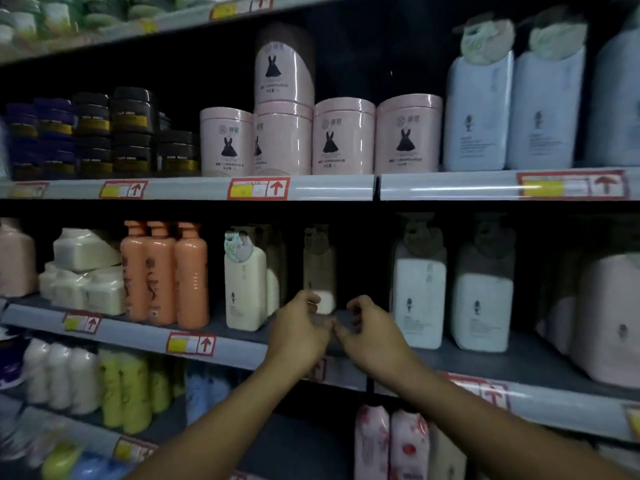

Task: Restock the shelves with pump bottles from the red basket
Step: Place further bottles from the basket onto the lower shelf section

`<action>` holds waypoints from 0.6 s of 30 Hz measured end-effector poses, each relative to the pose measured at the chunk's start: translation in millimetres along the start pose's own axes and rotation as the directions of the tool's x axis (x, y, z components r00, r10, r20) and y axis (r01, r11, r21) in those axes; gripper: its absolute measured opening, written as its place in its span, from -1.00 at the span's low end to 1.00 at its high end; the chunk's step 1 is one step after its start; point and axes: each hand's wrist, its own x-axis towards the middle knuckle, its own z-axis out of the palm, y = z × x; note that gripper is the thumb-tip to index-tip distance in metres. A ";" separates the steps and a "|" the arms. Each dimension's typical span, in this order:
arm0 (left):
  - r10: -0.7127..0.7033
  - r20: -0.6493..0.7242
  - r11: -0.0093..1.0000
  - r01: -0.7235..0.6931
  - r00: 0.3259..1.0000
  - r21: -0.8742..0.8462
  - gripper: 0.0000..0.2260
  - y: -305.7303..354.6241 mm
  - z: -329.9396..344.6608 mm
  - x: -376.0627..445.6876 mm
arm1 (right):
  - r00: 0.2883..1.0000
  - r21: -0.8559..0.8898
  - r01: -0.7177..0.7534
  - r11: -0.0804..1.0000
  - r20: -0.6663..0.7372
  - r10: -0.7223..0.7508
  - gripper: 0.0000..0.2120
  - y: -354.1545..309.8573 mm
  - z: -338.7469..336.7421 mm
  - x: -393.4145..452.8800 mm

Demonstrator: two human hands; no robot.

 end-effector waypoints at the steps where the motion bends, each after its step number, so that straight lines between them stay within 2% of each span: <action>1: 0.021 0.005 0.999 -0.021 1.000 -0.036 -0.68 4.7 -0.1 -16.4 | 0.999 -0.001 0.026 1.000 -0.018 -0.026 -0.68 -1.0 -9.7 -15.5; 5: 0.130 0.031 0.968 -0.120 0.991 -0.220 -0.75 19.7 14.5 -104.1 | 0.990 0.017 0.117 0.993 -0.078 -0.115 -0.69 9.3 -49.8 -99.7; 8: 0.180 0.212 0.934 -0.099 0.961 -0.344 -0.81 6.4 48.0 -193.0 | 0.990 -0.049 0.144 0.988 -0.003 -0.144 -0.71 49.9 -65.4 -184.5; 11: 0.213 0.474 0.952 -0.073 0.855 -0.296 -0.79 -31.3 100.3 -291.8 | 0.966 -0.149 0.029 0.988 0.258 0.010 -0.68 116.6 -67.9 -270.7; 14: 0.151 0.695 0.987 -0.073 0.703 -0.140 -0.70 -64.6 143.3 -362.5 | 0.906 -0.275 -0.122 0.954 0.362 0.220 -0.69 194.5 -65.7 -341.8; 16: 0.096 0.755 0.995 -0.040 0.649 -0.092 -0.71 -79.4 161.4 -393.5 | 0.824 -0.341 -0.238 0.909 0.425 0.375 -0.65 246.0 -63.2 -381.0; 18: 0.037 0.791 0.998 0.016 0.610 -0.059 -0.72 -87.0 177.2 -411.2 | 0.679 -0.474 -0.311 0.824 0.496 0.542 -0.52 289.5 -58.5 -412.4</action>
